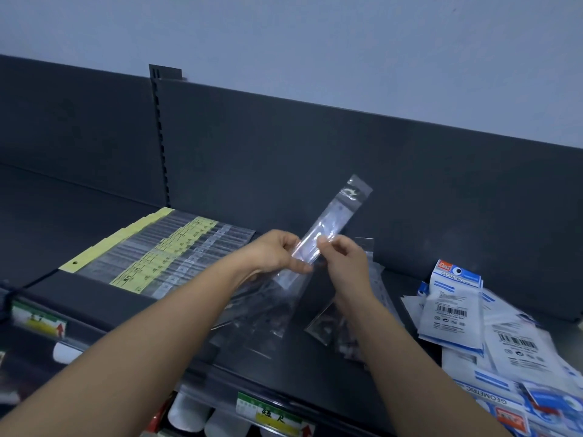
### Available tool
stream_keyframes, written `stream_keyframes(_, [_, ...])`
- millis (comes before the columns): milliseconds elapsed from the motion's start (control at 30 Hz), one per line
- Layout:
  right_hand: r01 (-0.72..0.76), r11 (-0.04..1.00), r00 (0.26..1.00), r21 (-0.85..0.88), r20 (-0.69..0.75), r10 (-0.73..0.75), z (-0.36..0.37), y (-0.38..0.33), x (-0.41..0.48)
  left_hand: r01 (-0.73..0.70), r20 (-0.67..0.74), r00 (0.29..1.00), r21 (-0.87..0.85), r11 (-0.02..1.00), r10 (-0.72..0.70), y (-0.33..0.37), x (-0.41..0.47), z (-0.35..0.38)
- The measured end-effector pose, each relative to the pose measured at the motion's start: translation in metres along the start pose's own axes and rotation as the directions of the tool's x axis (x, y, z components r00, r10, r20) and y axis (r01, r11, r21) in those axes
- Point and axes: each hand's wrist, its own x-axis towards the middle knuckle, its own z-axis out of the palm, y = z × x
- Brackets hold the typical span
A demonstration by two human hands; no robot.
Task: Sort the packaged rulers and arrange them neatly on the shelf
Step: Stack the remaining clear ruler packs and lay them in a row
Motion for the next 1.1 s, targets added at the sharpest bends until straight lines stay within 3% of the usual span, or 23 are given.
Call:
stream_keyframes(100, [-0.036,0.997,0.99,0.07,-0.132,0.045,-0.004,-0.003,0.005,0.01,-0.068,0.998,-0.1,0.995,-0.016,0.004,0.0,-0.001])
stream_keyframes(200, [-0.057,0.998,0.988,0.031,-0.14,0.061,-0.009,-0.003,0.005,-0.009,-0.162,0.987,-0.175,0.984,-0.02,0.014,0.0,-0.003])
stream_keyframes(300, [-0.107,0.994,0.992,0.011,-0.073,0.107,-0.01,-0.003,0.0,-0.045,-0.257,0.966,-0.292,0.955,-0.033,0.029,0.003,-0.002])
stream_keyframes(433, [-0.101,0.995,0.993,-0.017,0.056,0.102,-0.004,-0.005,-0.008,-0.121,-0.363,0.925,-0.562,0.818,-0.112,0.052,0.008,0.003])
stream_keyframes(633, [-0.094,0.994,0.966,-0.051,0.238,0.104,0.005,-0.009,-0.018,-0.185,-0.469,0.844,-0.711,0.678,-0.261,0.062,0.015,0.011])
stream_keyframes(733, [-0.094,0.994,0.951,-0.062,0.289,0.108,0.002,-0.007,-0.019,-0.226,-0.519,0.807,-0.713,0.664,-0.283,0.062,0.015,0.013])
stream_keyframes(867, [-0.025,0.998,0.956,-0.049,0.289,0.038,-0.005,-0.001,-0.02,-0.279,-0.504,0.83,-0.746,0.604,-0.24,0.061,0.011,0.01])
stream_keyframes(933, [-0.031,0.997,0.973,-0.068,0.226,0.046,-0.007,0.004,-0.017,-0.258,-0.488,0.847,-0.724,0.64,-0.211,0.055,0.01,0.006])
stream_keyframes(1000, [-0.075,0.996,0.981,-0.052,0.173,0.083,-0.008,0.006,-0.015,-0.141,-0.477,0.854,-0.594,0.792,-0.206,0.045,0.008,0.001])
stream_keyframes(1067, [-0.097,0.995,0.986,-0.027,0.132,0.1,-0.01,0.006,-0.013,0.055,-0.427,0.889,-0.263,0.963,-0.168,0.031,0.004,-0.004])
stream_keyframes(1100, [-0.093,0.996,0.989,-0.018,0.111,0.094,-0.011,0.007,-0.011,0.142,-0.361,0.921,-0.032,0.989,-0.144,0.025,0.0,-0.005])
